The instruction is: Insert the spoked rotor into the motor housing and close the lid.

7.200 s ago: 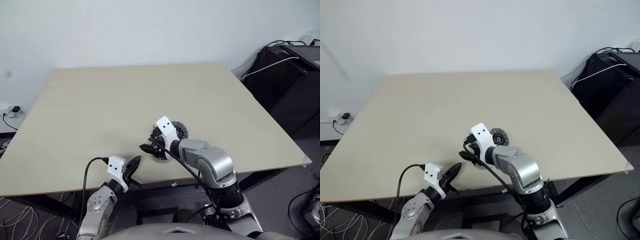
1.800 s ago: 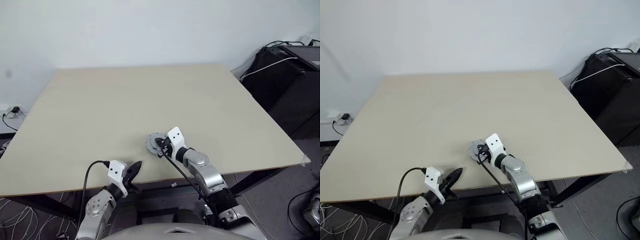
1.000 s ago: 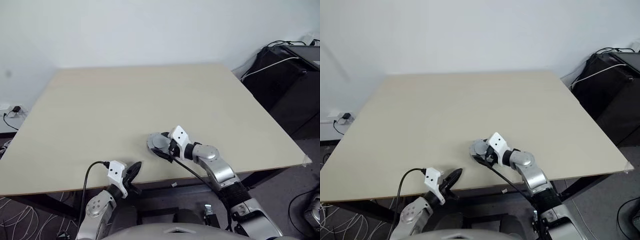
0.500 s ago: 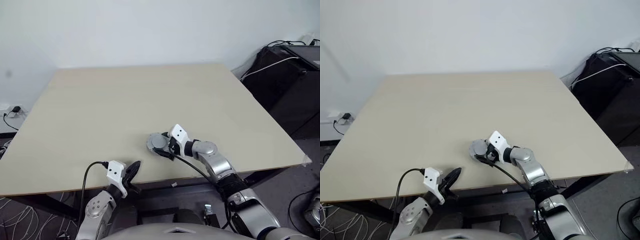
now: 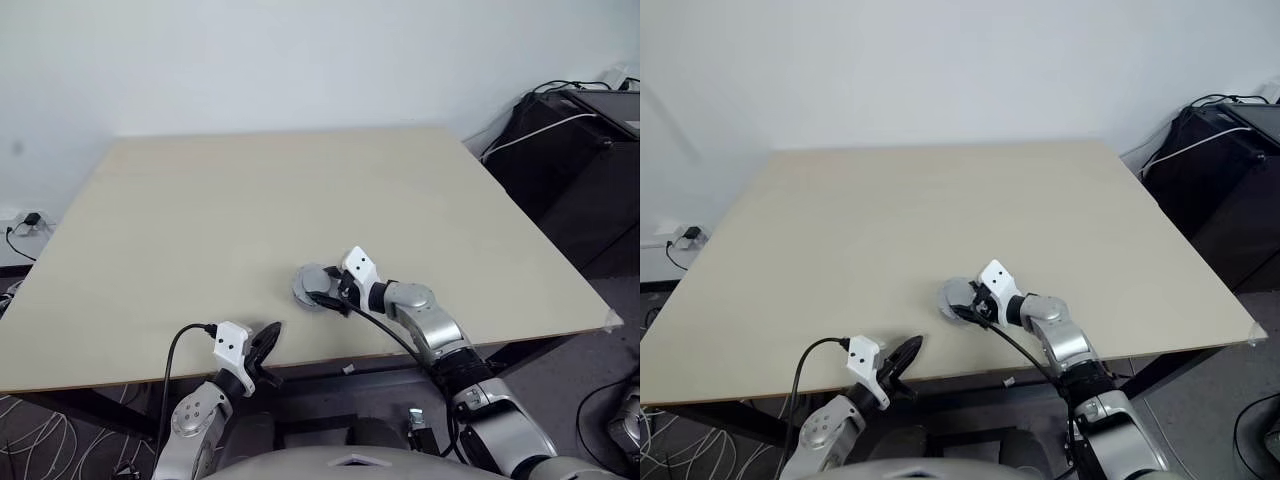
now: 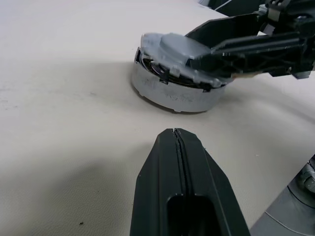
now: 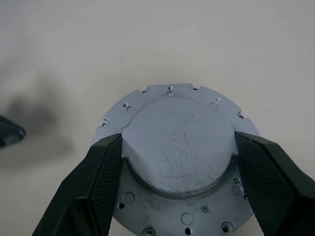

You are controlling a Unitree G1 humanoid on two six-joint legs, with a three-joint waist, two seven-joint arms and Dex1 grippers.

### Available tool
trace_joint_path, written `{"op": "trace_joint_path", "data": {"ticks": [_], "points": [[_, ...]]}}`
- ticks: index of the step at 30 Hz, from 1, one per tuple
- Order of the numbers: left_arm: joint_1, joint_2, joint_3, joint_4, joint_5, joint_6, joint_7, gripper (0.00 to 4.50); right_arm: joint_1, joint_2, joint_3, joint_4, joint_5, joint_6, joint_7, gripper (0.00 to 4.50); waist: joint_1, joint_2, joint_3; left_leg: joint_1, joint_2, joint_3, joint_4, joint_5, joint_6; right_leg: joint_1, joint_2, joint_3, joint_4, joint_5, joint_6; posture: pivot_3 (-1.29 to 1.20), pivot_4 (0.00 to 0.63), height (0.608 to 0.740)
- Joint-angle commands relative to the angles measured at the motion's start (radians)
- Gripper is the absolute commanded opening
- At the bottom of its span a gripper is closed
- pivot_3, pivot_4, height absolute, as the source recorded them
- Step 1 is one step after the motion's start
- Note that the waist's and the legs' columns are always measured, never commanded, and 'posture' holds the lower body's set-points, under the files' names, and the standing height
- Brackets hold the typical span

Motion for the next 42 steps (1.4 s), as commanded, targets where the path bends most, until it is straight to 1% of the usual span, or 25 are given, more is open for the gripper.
{"op": "trace_joint_path", "data": {"ticks": [1, 21, 42], "points": [[-0.006, -0.001, -0.007, -0.057, -0.005, -0.002, 0.002, 0.0, -0.001, 0.013, -0.022, -0.08, 0.013, 0.019, -0.027, 3.2, -0.001, 0.0, 0.0, 0.0, 0.0, 0.0, 0.0, 0.0, 0.0, 0.0, 0.0, 0.0, 0.0, 0.0, 0.0, 0.0, 0.0, 0.74], [0.004, -0.007, -0.006, -0.029, -0.004, -0.024, 0.004, 0.0, -0.026, 0.038, 0.031, -0.047, -0.08, 0.057, -0.094, 3.2, -0.006, 0.0, 0.0, 0.0, 0.0, 0.0, 0.0, 0.0, 0.0, 0.0, 0.001, 0.0, 0.001, 0.0, 0.0, 0.0, 0.0, 0.74], [-0.013, -0.006, 0.002, -0.002, -0.011, -0.028, -0.003, 0.0, -0.052, 0.013, 0.053, -0.015, -0.121, 0.108, -0.092, 3.2, -0.01, 0.002, -0.002, 0.002, 0.0, 0.0, 0.0, 0.0, 0.0, 0.001, 0.003, 0.0, 0.002, 0.001, -0.001, 0.0, 0.0, 0.74]]}}
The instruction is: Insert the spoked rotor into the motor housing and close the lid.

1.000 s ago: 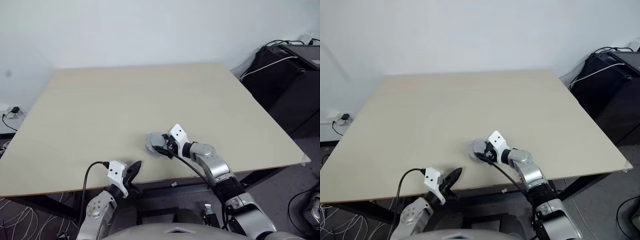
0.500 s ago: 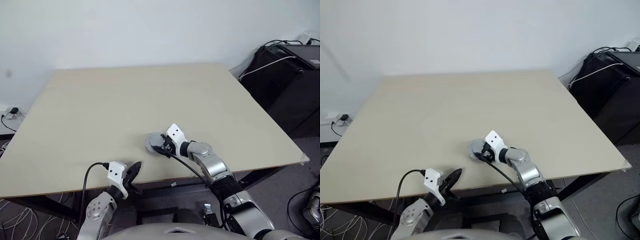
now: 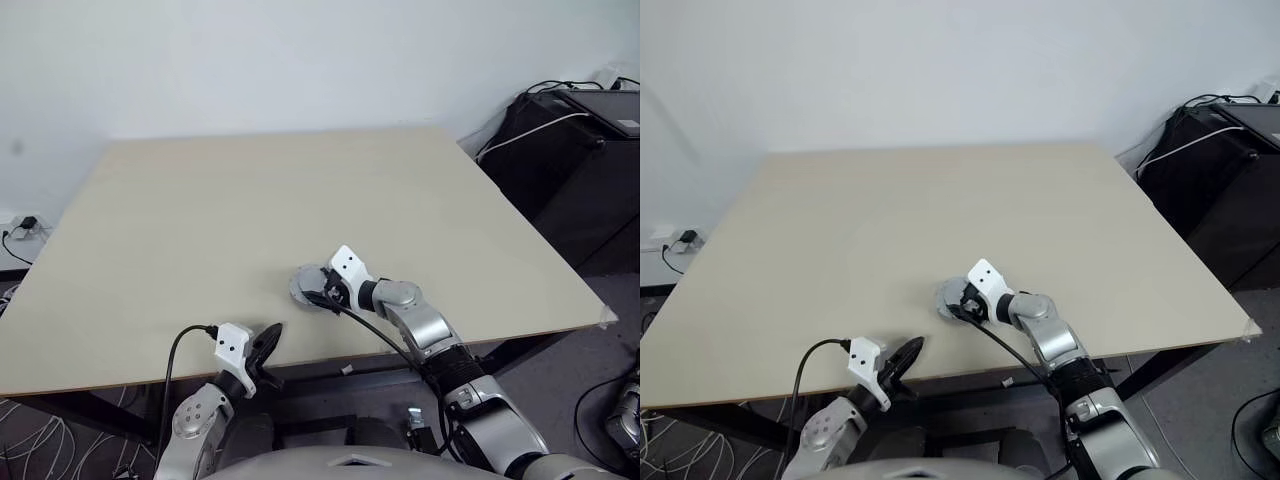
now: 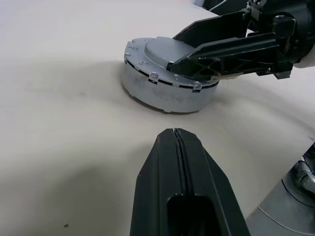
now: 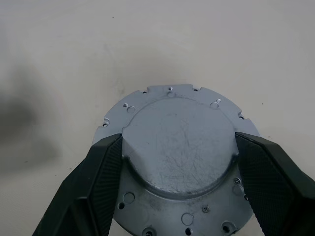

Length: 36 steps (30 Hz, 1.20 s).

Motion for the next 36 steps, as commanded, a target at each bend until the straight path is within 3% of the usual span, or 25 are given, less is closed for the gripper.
{"op": "trace_joint_path", "data": {"ticks": [1, 36], "points": [[-0.008, -0.003, 0.008, -0.015, -0.01, -0.008, 0.001, 0.0, -0.017, -0.011, 0.0, 0.013, -0.021, 0.006, -0.011, 3.2, 0.0, 0.001, -0.001, 0.0, 0.0, 0.0, 0.0, 0.0, 0.0, 0.0, 0.0, 0.0, 0.0, 0.0, 0.0, 0.0, 0.0, 0.74], [-0.014, -0.009, 0.019, -0.013, -0.001, 0.001, 0.039, 0.0, -0.035, -0.054, 0.034, 0.053, -0.057, 0.071, -0.019, 3.2, 0.009, 0.005, -0.006, 0.001, 0.0, 0.0, 0.0, 0.0, 0.0, 0.001, 0.0, 0.0, -0.001, 0.001, -0.001, 0.0, 0.0, 0.74]]}}
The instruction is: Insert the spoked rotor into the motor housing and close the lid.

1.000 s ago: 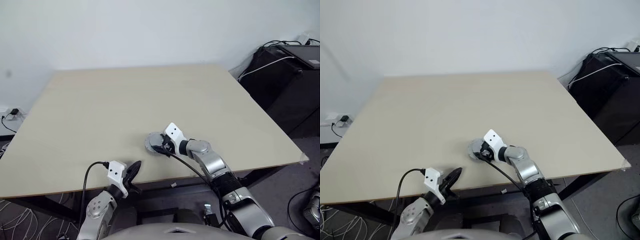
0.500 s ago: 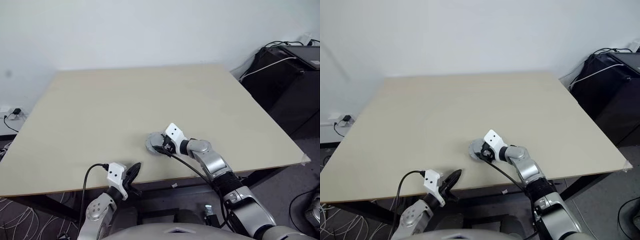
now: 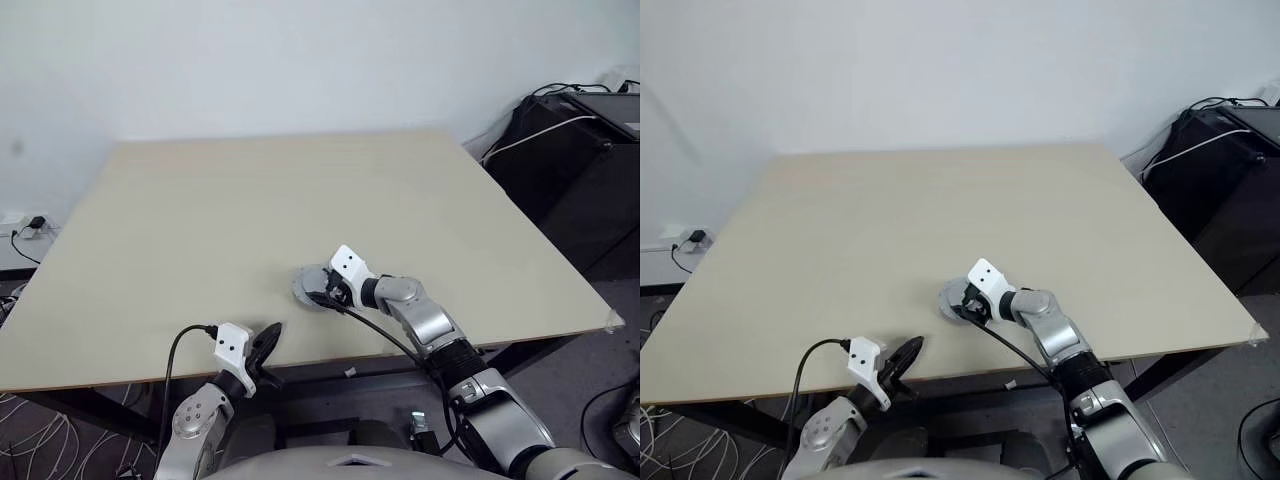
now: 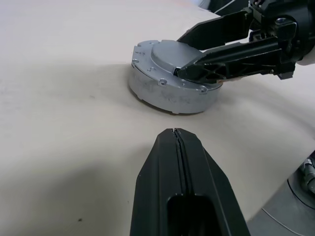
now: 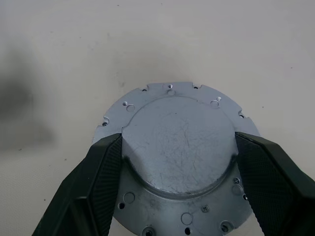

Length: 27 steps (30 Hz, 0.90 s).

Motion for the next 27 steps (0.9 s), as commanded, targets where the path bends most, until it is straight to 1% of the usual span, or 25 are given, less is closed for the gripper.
{"op": "trace_joint_path", "data": {"ticks": [1, 3, 6, 8, 12, 17, 20, 23, 27], "points": [[-0.022, -0.013, 0.026, -0.017, -0.006, 0.006, 0.034, 0.0, -0.001, -0.014, -0.003, 0.039, -0.039, 0.052, -0.04, 3.2, 0.001, -0.001, -0.001, 0.0, 0.0, 0.0, 0.0, 0.0, 0.0, 0.0, 0.0, 0.0, 0.0, 0.0, 0.0, 0.0, 0.0, 0.74], [-0.041, -0.028, 0.049, -0.028, -0.009, 0.038, 0.084, 0.0, -0.002, -0.011, -0.006, 0.042, -0.036, 0.055, -0.044, 3.2, 0.001, 0.0, -0.001, 0.0, 0.0, 0.0, 0.0, 0.0, 0.0, 0.0, -0.002, 0.0, 0.0, 0.0, 0.0, 0.0, 0.0, 0.74], [-0.107, -0.058, 0.106, -0.061, -0.003, 0.122, 0.203, 0.0, 0.0, -0.011, -0.004, 0.046, -0.038, 0.052, -0.047, 3.2, 0.005, -0.001, -0.001, 0.0, 0.0, -0.001, 0.0, 0.0, 0.0, 0.001, -0.002, -0.001, 0.0, 0.002, 0.001, 0.0, 0.0, 0.74], [-0.163, -0.07, 0.144, -0.074, 0.004, 0.19, 0.278, 0.0, 0.002, -0.008, -0.006, 0.043, -0.034, 0.051, -0.051, 3.2, 0.008, -0.002, -0.001, 0.0, 0.0, -0.002, 0.0, 0.0, 0.0, 0.001, 0.001, -0.002, 0.0, 0.003, 0.002, 0.0, 0.0, 0.74], [-0.281, -0.057, 0.189, -0.068, -0.016, 0.335, 0.325, 0.0, 0.01, -0.003, -0.005, 0.039, -0.029, 0.057, -0.055, 3.2, 0.01, -0.002, -0.002, 0.001, -0.001, -0.003, 0.0, 0.0, 0.0, 0.002, 0.005, -0.002, 0.001, 0.004, 0.002, 0.0, 0.0, 0.74], [-0.397, -0.053, 0.222, -0.055, -0.101, 0.469, 0.28, 0.0, 0.02, 0.0, -0.003, 0.031, -0.027, 0.068, -0.053, 3.2, 0.007, -0.004, -0.003, 0.003, -0.001, -0.003, 0.001, 0.003, -0.001, 0.005, 0.007, -0.002, 0.0, 0.004, 0.002, 0.0, 0.0, 0.74], [-0.454, -0.053, 0.225, -0.047, -0.17, 0.537, 0.216, 0.0, 0.024, 0.003, -0.012, 0.032, -0.016, 0.081, -0.05, 3.2, 0.006, -0.005, -0.003, 0.004, -0.001, -0.003, 0.001, 0.003, -0.001, 0.006, 0.007, -0.002, -0.001, 0.004, 0.002, 0.0, 0.0, 0.74], [-0.493, -0.048, 0.227, -0.037, -0.228, 0.601, 0.156, 0.0, 0.026, 0.004, -0.017, 0.031, -0.009, 0.092, -0.047, 3.2, 0.007, -0.005, -0.003, 0.005, -0.001, -0.003, 0.001, 0.003, -0.001, 0.007, 0.007, -0.002, -0.001, 0.004, 0.002, 0.0, 0.0, 0.74], [-0.535, -0.025, 0.216, -0.009, -0.27, 0.696, 0.091, 0.0, 0.031, 0.004, -0.016, 0.022, -0.01, 0.097, -0.05, 3.2, 0.006, -0.005, -0.003, 0.006, -0.001, -0.003, 0.001, 0.003, -0.001, 0.007, 0.007, -0.002, -0.001, 0.004, 0.002, 0.0, 0.0, 0.74]]}}
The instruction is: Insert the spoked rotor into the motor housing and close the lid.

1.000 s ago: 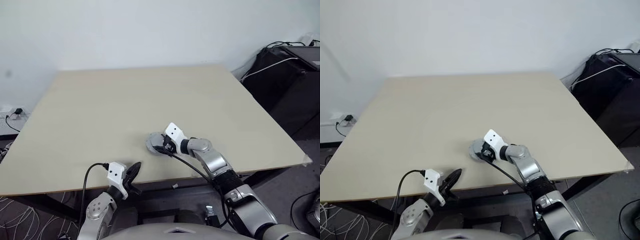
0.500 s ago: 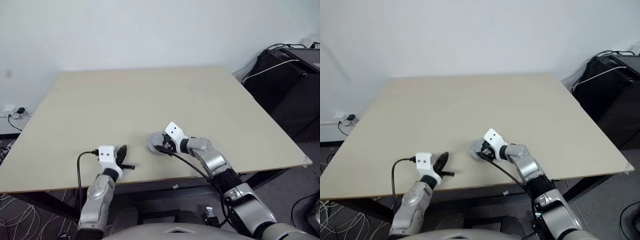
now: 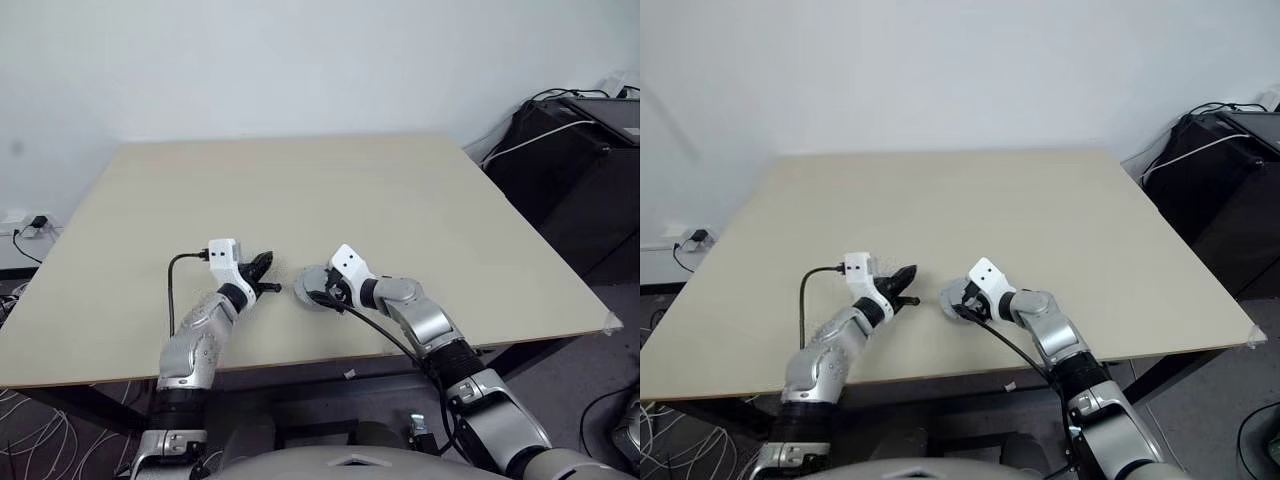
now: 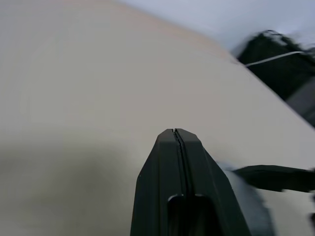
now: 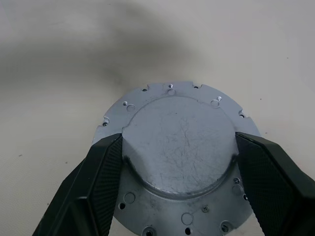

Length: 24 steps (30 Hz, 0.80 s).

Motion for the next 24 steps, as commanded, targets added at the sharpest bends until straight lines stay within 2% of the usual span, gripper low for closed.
{"op": "trace_joint_path", "data": {"ticks": [1, 10, 24], "points": [[-0.05, 0.025, -0.01, 0.012, -0.049, 0.085, -0.067, 0.0, 0.024, -0.013, 0.0, 0.023, -0.021, 0.049, -0.018, 3.2, 0.0, 0.0, 0.0, 0.0, 0.0, 0.0, 0.0, 0.0, 0.0, 0.0, 0.0, 0.0, 0.0, 0.0, 0.0, 0.0, 0.0, 0.74], [-0.121, 0.056, -0.008, 0.117, -0.071, 0.229, -0.119, 0.0, 0.041, -0.006, 0.003, -0.008, -0.016, 0.06, -0.028, 3.2, 0.0, -0.001, 0.0, 0.0, 0.0, 0.0, 0.0, 0.0, 0.0, 0.0, 0.0, 0.0, 0.0, -0.001, 0.0, 0.0, 0.0, 0.74], [-0.17, 0.047, -0.07, 0.195, -0.007, 0.26, -0.109, 0.0, 0.05, -0.004, 0.007, -0.021, -0.017, 0.052, -0.029, 3.2, 0.0, -0.001, 0.001, 0.0, 0.0, 0.0, -0.003, 0.0, 0.0, -0.002, -0.002, 0.001, -0.001, -0.001, -0.001, 0.0, 0.0, 0.74]]}}
